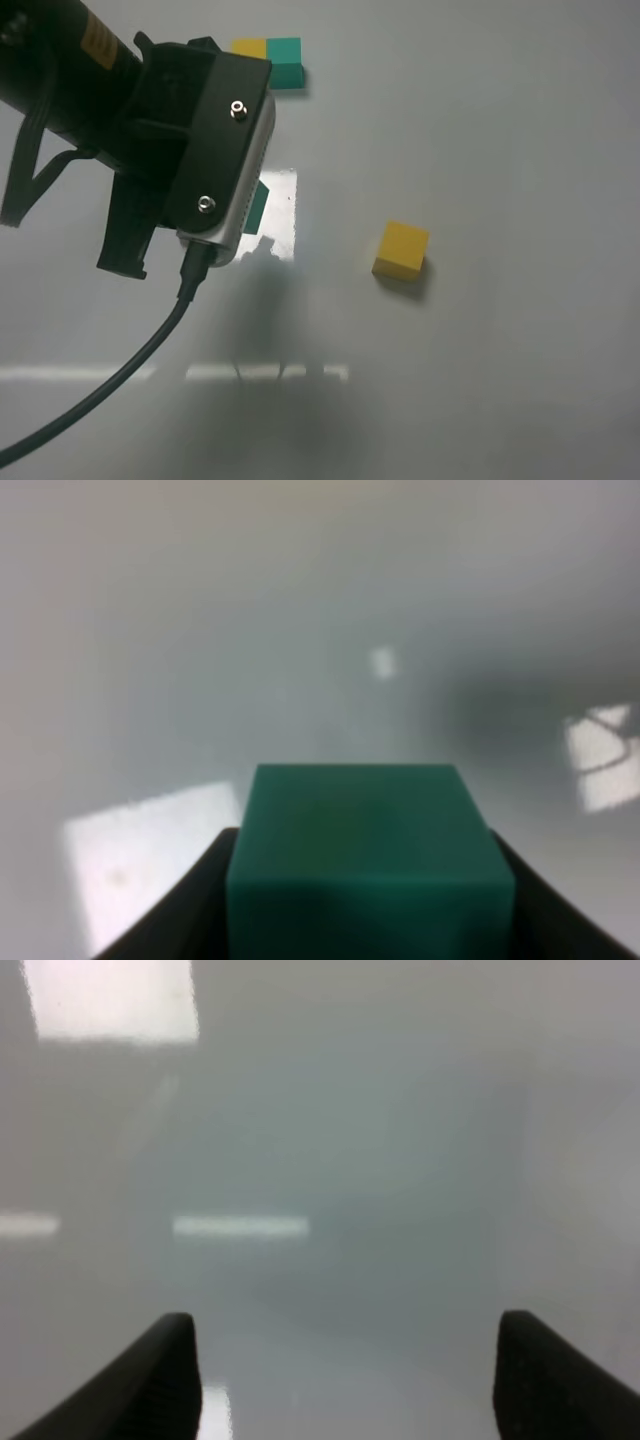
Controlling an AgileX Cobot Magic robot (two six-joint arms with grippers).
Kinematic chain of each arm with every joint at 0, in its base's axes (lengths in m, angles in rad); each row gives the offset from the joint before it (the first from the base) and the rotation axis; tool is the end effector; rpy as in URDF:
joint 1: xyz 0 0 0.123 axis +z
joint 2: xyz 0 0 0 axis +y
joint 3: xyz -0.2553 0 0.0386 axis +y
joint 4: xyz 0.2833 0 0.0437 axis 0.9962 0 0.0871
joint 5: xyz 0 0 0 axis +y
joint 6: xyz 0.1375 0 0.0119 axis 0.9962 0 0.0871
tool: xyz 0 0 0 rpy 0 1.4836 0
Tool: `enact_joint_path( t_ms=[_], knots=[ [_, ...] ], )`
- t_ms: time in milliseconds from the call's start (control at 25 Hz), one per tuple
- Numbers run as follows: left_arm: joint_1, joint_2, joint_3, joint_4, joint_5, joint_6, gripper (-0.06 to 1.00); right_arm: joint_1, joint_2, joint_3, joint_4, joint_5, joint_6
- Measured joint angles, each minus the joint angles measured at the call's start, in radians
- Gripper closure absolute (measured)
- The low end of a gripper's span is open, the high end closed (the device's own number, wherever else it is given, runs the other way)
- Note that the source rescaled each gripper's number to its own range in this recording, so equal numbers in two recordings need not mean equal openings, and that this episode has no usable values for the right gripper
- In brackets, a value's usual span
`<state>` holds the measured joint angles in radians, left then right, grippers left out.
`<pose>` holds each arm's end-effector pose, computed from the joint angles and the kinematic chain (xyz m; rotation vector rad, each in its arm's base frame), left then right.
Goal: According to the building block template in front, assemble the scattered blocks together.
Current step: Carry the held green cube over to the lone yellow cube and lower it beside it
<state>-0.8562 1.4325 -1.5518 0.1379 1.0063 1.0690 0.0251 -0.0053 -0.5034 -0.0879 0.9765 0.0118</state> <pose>0.2578 -0.2727 0.3603 1.9683 1.3320 0.2757 0.0987 -0.0076 0.2854 -0.0129 1.9493 -0.0792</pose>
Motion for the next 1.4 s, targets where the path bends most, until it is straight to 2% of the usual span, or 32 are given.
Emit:
enact_joint_path(
  t_ms=[160,360,680,1120,1400],
  knots=[
    [-0.081,0.046,-0.069,-0.008,0.0,0.04,0.94,0.0,0.0,0.0,0.0,0.0,0.0],
    [-0.132,0.163,-0.158,-0.01,-0.035,0.07,0.94,0.0,0.0,0.0,0.0,0.0,0.0],
    [-0.238,0.321,-0.333,-0.07,-0.045,0.088,0.94,0.0,0.0,0.0,0.0,0.0,0.0],
    [-0.242,0.44,-0.358,-0.068,-0.163,0.099,0.94,0.0,0.0,0.0,0.0,0.0,0.0],
    [-0.221,0.47,-0.358,-0.056,-0.181,0.1,0.94,0.0,0.0,0.0,0.0,0.0,0.0]
  ],
)
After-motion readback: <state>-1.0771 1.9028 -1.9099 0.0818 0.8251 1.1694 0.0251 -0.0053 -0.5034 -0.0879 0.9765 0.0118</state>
